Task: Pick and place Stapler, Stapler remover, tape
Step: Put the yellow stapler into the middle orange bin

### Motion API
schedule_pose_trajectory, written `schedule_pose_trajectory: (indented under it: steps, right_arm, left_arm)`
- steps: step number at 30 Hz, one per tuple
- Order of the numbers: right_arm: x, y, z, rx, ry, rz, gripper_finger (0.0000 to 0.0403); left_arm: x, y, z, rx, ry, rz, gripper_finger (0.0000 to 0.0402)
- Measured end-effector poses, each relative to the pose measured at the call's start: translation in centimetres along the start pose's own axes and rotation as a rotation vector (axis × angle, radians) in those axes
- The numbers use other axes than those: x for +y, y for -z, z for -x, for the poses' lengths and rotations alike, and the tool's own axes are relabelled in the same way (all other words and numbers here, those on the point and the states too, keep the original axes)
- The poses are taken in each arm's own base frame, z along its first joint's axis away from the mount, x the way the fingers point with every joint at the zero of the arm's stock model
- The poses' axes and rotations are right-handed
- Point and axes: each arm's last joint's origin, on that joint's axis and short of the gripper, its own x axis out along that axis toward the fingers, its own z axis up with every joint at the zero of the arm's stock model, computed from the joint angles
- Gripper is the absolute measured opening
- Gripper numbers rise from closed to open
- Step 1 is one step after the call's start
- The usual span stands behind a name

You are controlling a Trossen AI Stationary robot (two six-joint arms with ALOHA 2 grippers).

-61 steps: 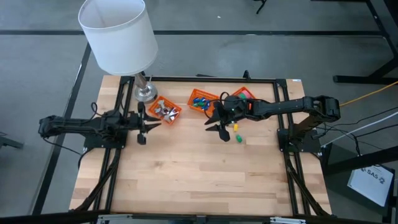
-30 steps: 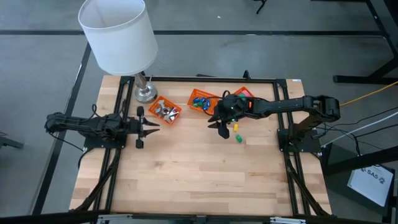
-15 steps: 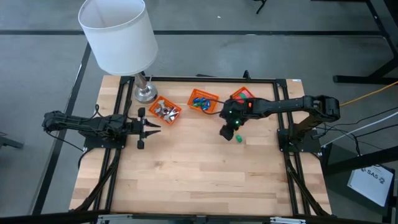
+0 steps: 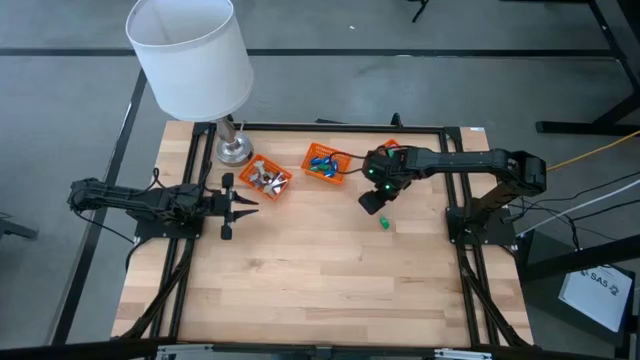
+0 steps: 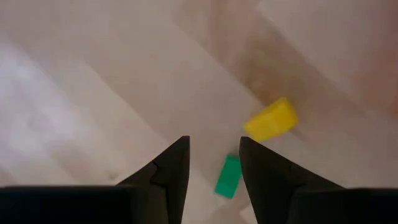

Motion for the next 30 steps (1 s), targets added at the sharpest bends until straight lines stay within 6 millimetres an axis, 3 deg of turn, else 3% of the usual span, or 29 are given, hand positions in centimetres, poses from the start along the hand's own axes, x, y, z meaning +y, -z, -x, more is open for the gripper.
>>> schedule_pose_trajectory:
  steps: [7, 13, 20, 25, 30]
  right_arm:
    - [-0.8, 0.1, -1.1, -0.066, 0.127, -0.015, 0.0156]
    - [-1.6, -0.2, -1.6, -0.067, 0.174, -0.139, 0.0195]
    - [-2.5, -0.2, -3.8, -0.023, 0.223, -0.266, 0.0238]
    - [-3.0, -0.1, -5.4, 0.026, 0.266, -0.290, 0.0238]
    - [-2.7, 0.1, -6.3, 0.049, 0.284, -0.230, 0.0208]
  left_arm:
    - [0.0, 0.0, 0.0, 0.000, 0.000, 0.000, 0.0081]
    - [0.0, 0.0, 0.0, 0.000, 0.000, 0.000, 0.0077]
    - [-0.2, 0.0, 0.0, -0.004, 0.055, -0.001, 0.0079]
    - [-0.2, 0.0, 0.0, -0.006, 0.065, -0.001, 0.0077]
    - [-0.2, 0.0, 0.0, -0.006, 0.065, -0.001, 0.0081]
